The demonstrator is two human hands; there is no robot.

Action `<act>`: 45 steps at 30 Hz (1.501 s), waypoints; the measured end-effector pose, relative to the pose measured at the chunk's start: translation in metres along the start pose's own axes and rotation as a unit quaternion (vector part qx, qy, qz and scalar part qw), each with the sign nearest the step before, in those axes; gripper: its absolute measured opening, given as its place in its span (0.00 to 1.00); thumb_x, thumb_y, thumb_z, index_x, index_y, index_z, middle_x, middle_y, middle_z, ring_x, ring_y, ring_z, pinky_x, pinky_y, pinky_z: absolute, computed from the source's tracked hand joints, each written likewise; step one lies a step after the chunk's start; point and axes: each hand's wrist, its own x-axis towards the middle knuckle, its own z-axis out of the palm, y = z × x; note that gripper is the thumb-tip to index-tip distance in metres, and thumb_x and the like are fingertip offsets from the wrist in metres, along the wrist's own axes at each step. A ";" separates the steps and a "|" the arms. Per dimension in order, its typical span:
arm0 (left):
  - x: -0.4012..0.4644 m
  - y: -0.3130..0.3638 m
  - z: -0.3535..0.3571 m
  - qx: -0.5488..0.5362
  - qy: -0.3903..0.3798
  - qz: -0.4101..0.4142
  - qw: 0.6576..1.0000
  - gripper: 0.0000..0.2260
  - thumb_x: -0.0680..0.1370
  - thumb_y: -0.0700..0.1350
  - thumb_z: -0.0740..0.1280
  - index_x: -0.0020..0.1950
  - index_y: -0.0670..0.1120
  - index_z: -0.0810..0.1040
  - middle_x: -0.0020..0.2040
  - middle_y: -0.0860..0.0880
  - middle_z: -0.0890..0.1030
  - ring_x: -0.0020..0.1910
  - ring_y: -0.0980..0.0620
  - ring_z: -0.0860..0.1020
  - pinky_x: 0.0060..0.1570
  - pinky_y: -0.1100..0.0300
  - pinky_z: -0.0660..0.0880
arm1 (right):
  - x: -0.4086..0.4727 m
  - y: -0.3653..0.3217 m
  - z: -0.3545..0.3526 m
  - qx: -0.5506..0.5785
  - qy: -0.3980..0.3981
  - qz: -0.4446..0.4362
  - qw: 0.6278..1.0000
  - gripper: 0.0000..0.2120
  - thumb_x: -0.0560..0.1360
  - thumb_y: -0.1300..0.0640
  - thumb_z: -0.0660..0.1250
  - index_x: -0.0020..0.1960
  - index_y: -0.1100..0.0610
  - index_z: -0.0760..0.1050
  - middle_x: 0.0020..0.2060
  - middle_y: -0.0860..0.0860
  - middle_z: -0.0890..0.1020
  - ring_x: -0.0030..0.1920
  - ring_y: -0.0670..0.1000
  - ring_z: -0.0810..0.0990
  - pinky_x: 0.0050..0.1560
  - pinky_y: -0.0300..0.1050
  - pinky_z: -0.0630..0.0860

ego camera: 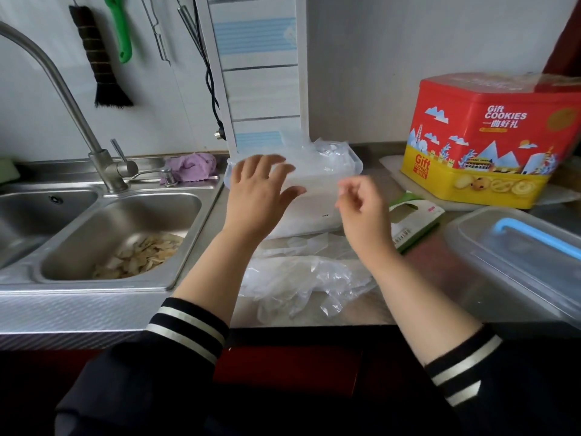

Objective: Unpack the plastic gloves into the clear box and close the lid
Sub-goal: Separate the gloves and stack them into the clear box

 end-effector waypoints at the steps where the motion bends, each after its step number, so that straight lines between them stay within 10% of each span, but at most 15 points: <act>1: -0.004 0.004 -0.003 0.003 0.036 -0.014 0.999 0.19 0.78 0.60 0.61 0.58 0.47 0.79 0.59 0.47 0.78 0.58 0.43 0.73 0.58 0.49 0.67 | -0.006 0.006 0.002 -0.018 -0.055 0.032 0.998 0.04 0.78 0.59 0.64 0.50 0.52 0.76 0.41 0.44 0.80 0.44 0.46 0.79 0.48 0.44 0.76; 4: -0.022 0.025 -0.010 -0.052 0.133 -0.044 0.989 0.13 0.80 0.52 0.64 0.55 0.44 0.79 0.52 0.46 0.79 0.50 0.45 0.74 0.48 0.54 0.70 | -0.011 0.017 0.007 -0.117 -0.196 0.057 0.972 0.06 0.76 0.54 0.67 0.52 0.52 0.79 0.46 0.46 0.82 0.50 0.50 0.80 0.53 0.47 0.76; 14: -0.066 0.042 0.004 -0.254 -0.002 -0.217 0.943 0.07 0.78 0.47 0.67 0.44 0.46 0.81 0.40 0.54 0.81 0.39 0.55 0.78 0.41 0.55 0.76 | -0.022 0.020 0.013 -0.344 -0.307 0.000 0.887 0.20 0.73 0.48 0.64 0.65 0.46 0.73 0.64 0.47 0.70 0.67 0.52 0.63 0.65 0.48 0.57; 25: -0.067 0.047 0.008 -0.301 -0.171 -0.192 0.918 0.20 0.72 0.57 0.72 0.60 0.50 0.79 0.56 0.56 0.81 0.57 0.58 0.77 0.58 0.61 0.72 | -0.019 0.024 0.016 -0.160 -0.104 -0.099 0.977 0.03 0.76 0.63 0.64 0.45 0.60 0.76 0.42 0.48 0.75 0.47 0.56 0.75 0.46 0.47 0.70; 32: -0.066 0.050 0.006 -0.276 -0.191 -0.192 0.922 0.22 0.73 0.54 0.73 0.65 0.50 0.76 0.57 0.54 0.80 0.59 0.55 0.75 0.56 0.65 0.67 | -0.022 0.021 0.014 -0.051 -0.036 -0.130 0.990 0.15 0.79 0.50 0.56 0.47 0.61 0.74 0.42 0.52 0.80 0.44 0.56 0.78 0.45 0.53 0.75; 36: -0.065 0.050 0.003 -0.331 -0.083 -0.194 0.920 0.02 0.77 0.45 0.69 0.48 0.49 0.81 0.40 0.59 0.80 0.45 0.56 0.77 0.49 0.59 0.73 | -0.023 0.017 0.013 -0.042 -0.038 -0.091 0.994 0.21 0.80 0.43 0.50 0.54 0.58 0.73 0.46 0.49 0.82 0.47 0.53 0.80 0.47 0.49 0.75; 45: -0.057 0.049 -0.007 -0.399 0.006 -0.244 0.884 0.05 0.78 0.41 0.67 0.44 0.50 0.78 0.37 0.58 0.79 0.38 0.60 0.77 0.38 0.71 0.68 | -0.019 0.015 -0.002 -0.017 -0.073 -0.034 0.997 0.45 0.67 0.21 0.47 0.62 0.57 0.73 0.36 0.45 0.78 0.40 0.48 0.78 0.43 0.43 0.71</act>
